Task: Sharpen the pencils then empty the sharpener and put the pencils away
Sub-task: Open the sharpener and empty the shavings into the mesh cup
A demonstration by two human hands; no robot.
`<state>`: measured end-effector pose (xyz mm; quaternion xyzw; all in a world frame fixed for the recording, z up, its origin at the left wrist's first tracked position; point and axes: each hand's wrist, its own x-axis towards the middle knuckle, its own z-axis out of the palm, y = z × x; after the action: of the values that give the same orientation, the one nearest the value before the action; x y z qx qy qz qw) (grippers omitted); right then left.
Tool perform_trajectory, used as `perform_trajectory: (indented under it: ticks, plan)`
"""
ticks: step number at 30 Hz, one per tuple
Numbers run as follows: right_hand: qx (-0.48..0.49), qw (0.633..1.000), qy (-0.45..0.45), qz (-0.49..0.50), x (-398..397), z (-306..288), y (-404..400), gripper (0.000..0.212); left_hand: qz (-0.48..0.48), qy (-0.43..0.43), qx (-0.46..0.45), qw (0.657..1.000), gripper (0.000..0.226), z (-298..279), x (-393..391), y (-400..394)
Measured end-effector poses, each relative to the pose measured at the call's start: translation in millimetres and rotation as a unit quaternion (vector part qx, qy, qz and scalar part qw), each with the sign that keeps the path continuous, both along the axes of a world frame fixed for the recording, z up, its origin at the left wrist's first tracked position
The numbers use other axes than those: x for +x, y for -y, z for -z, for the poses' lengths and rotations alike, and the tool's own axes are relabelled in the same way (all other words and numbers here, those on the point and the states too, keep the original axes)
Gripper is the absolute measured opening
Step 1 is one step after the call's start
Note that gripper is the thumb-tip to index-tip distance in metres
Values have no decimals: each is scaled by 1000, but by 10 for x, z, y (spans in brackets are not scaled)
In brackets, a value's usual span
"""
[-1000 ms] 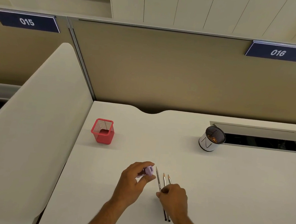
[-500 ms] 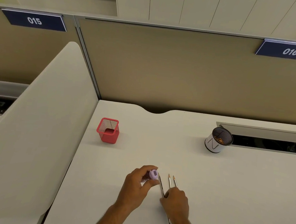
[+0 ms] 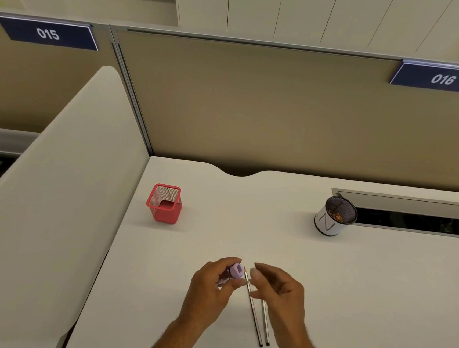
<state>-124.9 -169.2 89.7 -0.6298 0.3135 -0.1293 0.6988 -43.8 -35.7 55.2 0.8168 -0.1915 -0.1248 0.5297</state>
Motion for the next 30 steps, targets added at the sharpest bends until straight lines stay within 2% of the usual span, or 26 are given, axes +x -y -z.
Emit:
perform_trajectory:
  ticks: [2, 5, 9, 12, 18, 23, 30]
  plan:
    - [-29, 999, 12, -10, 2, -136, -59, 37, -12, 3, 11, 1000, 34, -21, -18, 33]
    - [-63, 998, 17, -23, 17, -200, -104, 23, -10, 15, 10, 1000, 41, -53, -33, 59]
    - [-11, 1000, 21, -3, 6, -217, -75, 15, 6, 28, 11, 1000, 44, -81, -45, 57]
    - [-11, 1000, 12, 7, -10, -188, -56, 9, 12, 34, 3, 999, 44, -104, -68, 48]
    - [-66, 998, -1, 1, -41, -125, -27, 19, 33, 65, -2, 997, 45, -128, -107, 70]
    - [-126, 991, -19, -34, -70, -106, -32, 14, 27, 107, 28, 994, 47, -122, -95, 62]
    - [-143, 987, -41, -56, -45, -84, -9, 15, 34, 146, 40, 988, 38, -98, -92, 50]
